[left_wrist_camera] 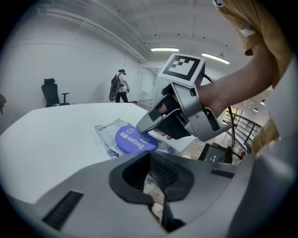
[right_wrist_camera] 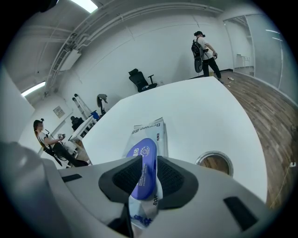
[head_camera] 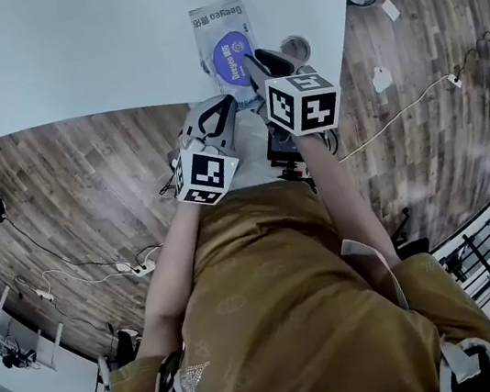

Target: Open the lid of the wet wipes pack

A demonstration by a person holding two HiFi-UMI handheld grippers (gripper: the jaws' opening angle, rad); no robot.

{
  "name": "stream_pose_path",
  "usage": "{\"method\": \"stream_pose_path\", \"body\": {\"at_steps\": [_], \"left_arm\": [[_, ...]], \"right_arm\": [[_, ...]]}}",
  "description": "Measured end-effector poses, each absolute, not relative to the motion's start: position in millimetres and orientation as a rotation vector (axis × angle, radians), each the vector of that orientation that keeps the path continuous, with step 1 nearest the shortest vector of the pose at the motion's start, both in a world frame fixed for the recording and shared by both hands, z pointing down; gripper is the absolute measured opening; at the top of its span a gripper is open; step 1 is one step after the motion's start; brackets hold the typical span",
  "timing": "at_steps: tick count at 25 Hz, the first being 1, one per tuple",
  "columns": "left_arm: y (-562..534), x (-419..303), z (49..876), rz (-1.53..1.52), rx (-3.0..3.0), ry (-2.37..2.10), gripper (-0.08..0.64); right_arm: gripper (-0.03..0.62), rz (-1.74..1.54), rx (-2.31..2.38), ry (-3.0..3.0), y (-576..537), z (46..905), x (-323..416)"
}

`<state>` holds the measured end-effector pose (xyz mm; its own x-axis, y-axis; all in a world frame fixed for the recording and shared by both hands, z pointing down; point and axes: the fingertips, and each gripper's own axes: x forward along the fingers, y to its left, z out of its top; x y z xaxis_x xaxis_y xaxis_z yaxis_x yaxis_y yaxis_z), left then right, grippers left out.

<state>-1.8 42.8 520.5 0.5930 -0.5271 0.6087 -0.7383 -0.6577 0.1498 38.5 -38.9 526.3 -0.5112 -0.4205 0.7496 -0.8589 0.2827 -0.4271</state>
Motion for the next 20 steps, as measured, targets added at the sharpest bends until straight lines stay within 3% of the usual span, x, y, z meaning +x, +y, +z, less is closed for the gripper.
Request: {"method": "stream_pose_path", "body": {"at_steps": [20], "left_arm": [[39,2,544,0.834,2.394,-0.943,0.006]], "right_arm": [[0.087,1.263,0.981,-1.934,-44,544,36]]}}
